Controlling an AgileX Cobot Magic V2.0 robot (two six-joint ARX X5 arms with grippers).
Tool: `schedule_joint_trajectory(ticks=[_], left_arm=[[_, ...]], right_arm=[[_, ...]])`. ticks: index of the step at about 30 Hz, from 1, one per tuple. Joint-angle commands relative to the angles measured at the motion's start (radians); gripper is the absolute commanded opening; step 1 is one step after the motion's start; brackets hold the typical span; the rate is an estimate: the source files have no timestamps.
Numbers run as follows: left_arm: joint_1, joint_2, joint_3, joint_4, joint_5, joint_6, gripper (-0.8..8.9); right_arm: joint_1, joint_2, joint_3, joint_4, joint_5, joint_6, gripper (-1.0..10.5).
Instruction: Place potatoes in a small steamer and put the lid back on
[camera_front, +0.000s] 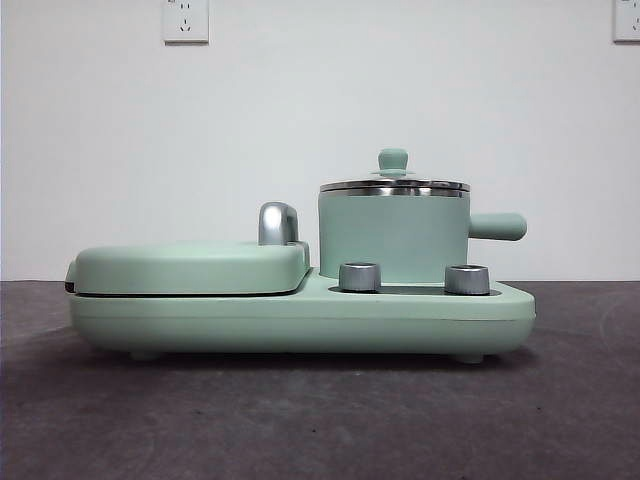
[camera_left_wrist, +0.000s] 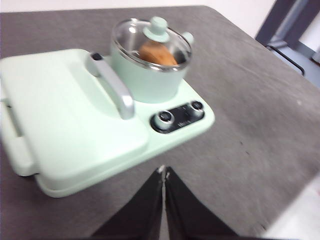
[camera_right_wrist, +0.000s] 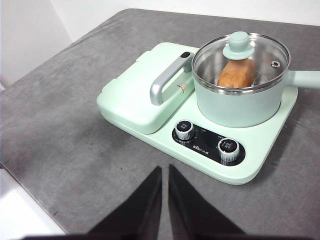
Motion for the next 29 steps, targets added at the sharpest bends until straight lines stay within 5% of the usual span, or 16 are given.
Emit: schedule_joint_trajectory(ticks=[1, 10, 14, 22, 29], left_arm=[[0.055, -0.016, -0.012, 0.014, 0.016, -0.003, 0.06], [0.488, -0.256, -0.375, 0.331, 0.020, 0.033, 0.06], [0.600, -0.389, -0.548, 0.381, 0.019, 0.034, 0.06], [0.651, -0.511, -0.777, 0.469, 0.019, 0.056, 0.06], [0.629, -0.520, -0.807, 0.511, -0.021, 0.083, 0.06]], right_arm=[[0.009, 0.005, 0.009, 0.010, -0.001, -0.004, 0.2], [0.009, 0.005, 0.009, 0.010, -0.001, -0.004, 0.2], [0.009, 0.005, 0.009, 0.010, 0.000, -0.004, 0.2], [0.009, 0.005, 0.009, 0.010, 0.000, -0.004, 0.2], [0.009, 0.005, 0.009, 0.010, 0.000, -0.004, 0.2]])
